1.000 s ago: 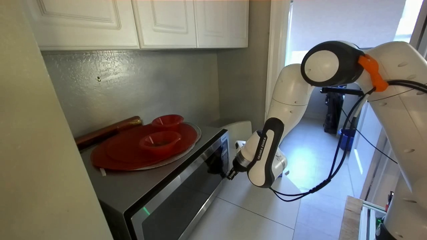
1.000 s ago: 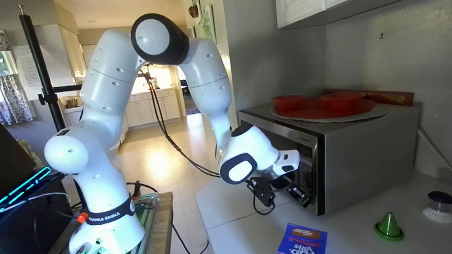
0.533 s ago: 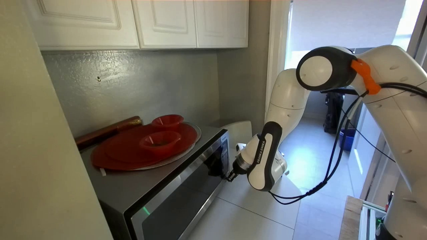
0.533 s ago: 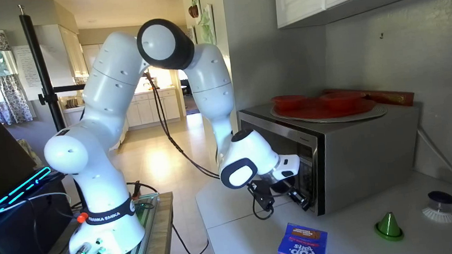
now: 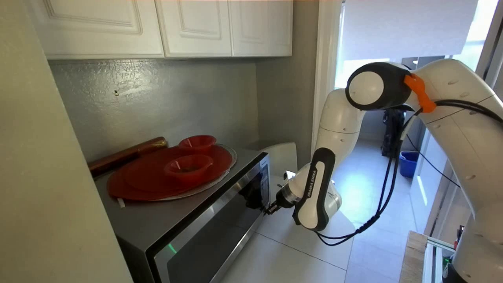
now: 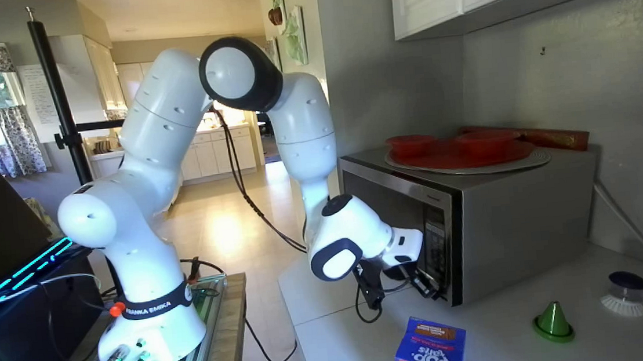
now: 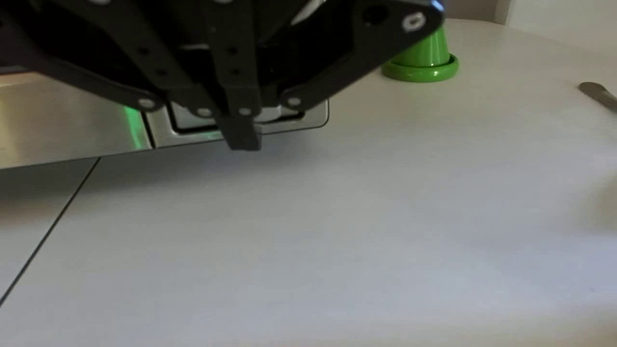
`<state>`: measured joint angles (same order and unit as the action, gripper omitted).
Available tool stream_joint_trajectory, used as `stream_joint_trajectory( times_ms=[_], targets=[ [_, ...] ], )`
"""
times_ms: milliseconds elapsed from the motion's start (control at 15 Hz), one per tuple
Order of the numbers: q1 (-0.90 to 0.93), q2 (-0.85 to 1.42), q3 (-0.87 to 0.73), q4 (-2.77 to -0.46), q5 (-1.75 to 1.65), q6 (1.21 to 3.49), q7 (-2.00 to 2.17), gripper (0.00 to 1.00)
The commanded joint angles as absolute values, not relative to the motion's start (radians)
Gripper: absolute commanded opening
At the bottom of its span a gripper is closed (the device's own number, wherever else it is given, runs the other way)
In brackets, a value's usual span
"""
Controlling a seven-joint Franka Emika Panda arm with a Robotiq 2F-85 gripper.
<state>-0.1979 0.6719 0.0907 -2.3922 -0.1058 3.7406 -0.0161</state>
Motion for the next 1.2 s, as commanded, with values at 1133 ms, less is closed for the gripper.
stream_joint_trajectory(
  times_ms=[1133],
  targets=[
    [-0.229, 0.824, 0.134, -2.264, -0.162, 4.062, 0.204, 0.0]
  ],
)
